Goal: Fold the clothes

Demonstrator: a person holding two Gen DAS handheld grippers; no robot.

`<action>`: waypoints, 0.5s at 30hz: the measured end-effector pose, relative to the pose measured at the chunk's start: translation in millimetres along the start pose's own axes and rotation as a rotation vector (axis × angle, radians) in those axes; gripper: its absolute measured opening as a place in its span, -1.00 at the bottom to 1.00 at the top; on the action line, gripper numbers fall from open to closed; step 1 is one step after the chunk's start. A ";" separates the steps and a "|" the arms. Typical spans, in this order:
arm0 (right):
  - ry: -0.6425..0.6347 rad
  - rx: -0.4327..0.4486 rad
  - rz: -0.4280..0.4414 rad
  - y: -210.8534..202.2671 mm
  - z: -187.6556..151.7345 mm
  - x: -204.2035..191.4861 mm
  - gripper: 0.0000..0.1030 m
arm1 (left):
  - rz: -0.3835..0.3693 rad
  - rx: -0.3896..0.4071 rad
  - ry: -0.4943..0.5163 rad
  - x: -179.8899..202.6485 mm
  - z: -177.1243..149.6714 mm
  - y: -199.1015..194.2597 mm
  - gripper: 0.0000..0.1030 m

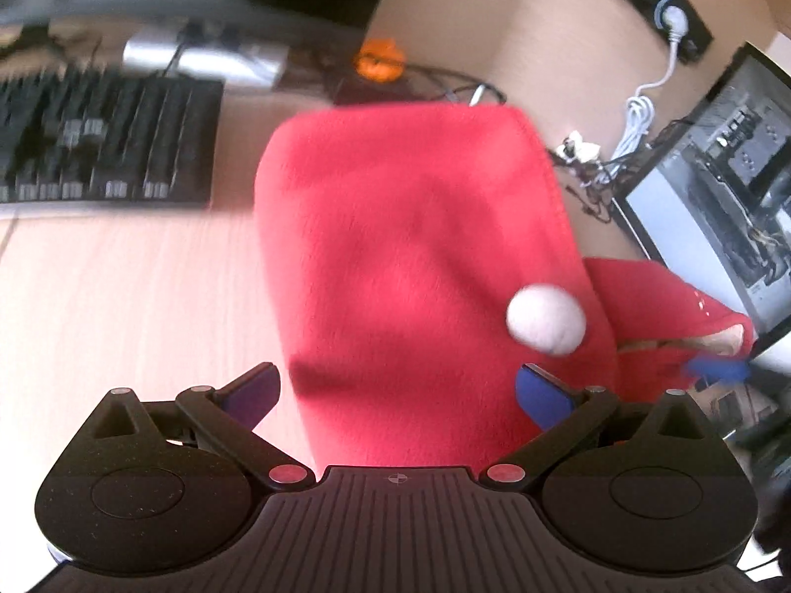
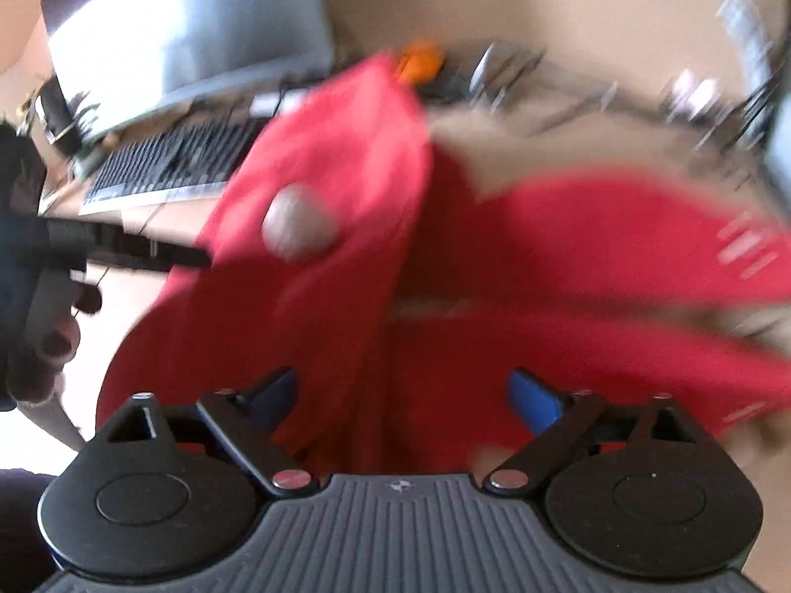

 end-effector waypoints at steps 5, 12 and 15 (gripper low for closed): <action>0.015 -0.072 0.175 29.0 -12.2 -46.6 0.84 | -0.013 0.025 -0.045 -14.5 -5.0 -17.2 1.00; -0.015 -0.070 0.241 40.3 -7.3 -87.2 0.82 | 0.033 0.106 -0.019 -33.2 11.4 -54.0 1.00; -0.037 -0.064 0.234 27.2 -10.5 -79.3 0.83 | -0.030 0.113 0.018 -25.5 22.0 -56.2 1.00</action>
Point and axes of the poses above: each gripper's, at about its wrist camera, not at the fingertips, and y roughly the way its jaws point, x to its right, z to its top, the point moved 3 cm from there along y, roughly the way its jaws point, and after that the axes turned 2 degrees about -z, right-handed, at the moved point
